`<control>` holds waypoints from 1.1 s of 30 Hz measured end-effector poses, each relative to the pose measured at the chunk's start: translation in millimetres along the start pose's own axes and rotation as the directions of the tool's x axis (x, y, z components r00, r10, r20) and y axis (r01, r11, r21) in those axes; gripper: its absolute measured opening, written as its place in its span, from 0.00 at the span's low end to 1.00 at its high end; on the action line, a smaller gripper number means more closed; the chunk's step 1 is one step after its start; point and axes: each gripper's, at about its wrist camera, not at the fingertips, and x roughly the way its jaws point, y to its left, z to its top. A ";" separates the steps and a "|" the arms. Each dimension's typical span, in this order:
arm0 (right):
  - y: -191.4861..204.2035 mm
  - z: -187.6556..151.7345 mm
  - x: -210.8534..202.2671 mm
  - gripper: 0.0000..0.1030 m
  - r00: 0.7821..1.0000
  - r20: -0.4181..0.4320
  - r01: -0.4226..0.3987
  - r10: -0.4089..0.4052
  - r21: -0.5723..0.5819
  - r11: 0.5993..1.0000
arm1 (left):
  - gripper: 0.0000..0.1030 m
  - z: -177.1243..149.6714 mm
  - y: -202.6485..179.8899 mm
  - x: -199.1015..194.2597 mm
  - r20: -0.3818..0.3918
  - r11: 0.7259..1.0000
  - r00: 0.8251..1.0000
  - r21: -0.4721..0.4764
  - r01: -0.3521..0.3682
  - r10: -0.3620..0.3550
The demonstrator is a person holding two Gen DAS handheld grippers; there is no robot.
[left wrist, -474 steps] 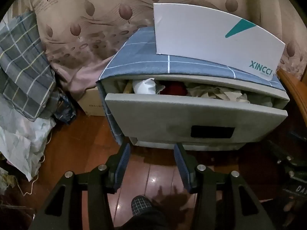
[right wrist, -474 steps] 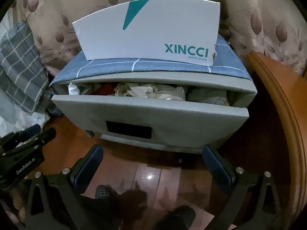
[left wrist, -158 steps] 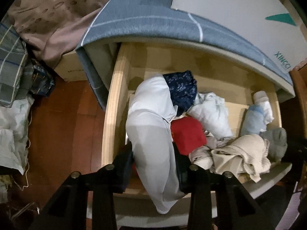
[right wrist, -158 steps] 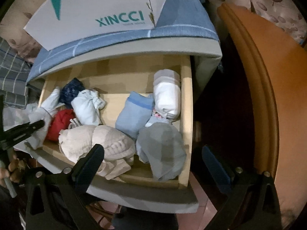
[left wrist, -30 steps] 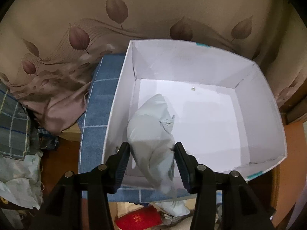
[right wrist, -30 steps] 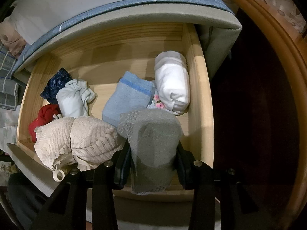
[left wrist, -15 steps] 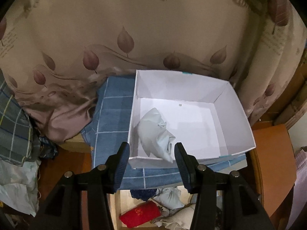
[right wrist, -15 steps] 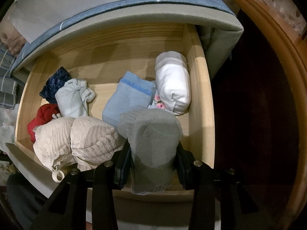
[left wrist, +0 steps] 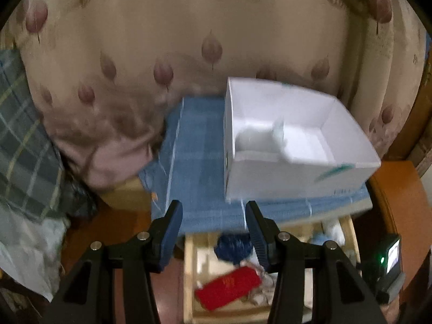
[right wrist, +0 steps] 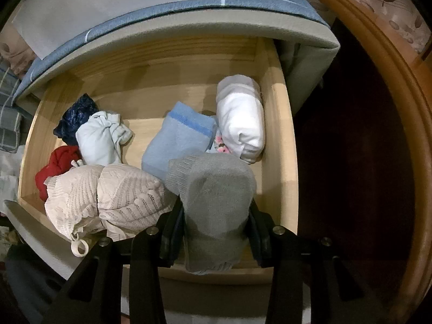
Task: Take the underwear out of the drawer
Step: 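Withdraw the left tool from the box back over the drawer, then carry the grey underwear into the white box and open the right tool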
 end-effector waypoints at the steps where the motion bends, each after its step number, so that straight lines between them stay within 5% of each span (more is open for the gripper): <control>1: 0.0 -0.1 0.1 0.37 1.000 0.001 -0.001 0.001 -0.001 1.000 | 0.48 -10.7 1.0 7.6 -0.025 1.000 1.000 -0.007 -0.004 0.004; 13: -8.0 0.4 -10.8 0.37 0.998 0.035 -0.054 0.054 0.012 0.998 | 0.48 -107.6 -14.4 67.0 -0.211 0.994 0.973 -0.033 -0.105 0.095; 26: -13.6 41.8 -100.4 0.37 0.984 0.148 -0.097 0.097 -0.007 0.995 | 0.48 -152.8 -26.7 89.3 -0.256 0.992 0.960 -0.025 -0.128 0.117; 33: -3.9 89.3 -168.7 0.37 0.957 0.270 -0.096 0.106 -0.049 0.994 | 0.48 -155.5 -17.7 80.5 -0.208 0.985 0.969 -0.077 -0.152 0.133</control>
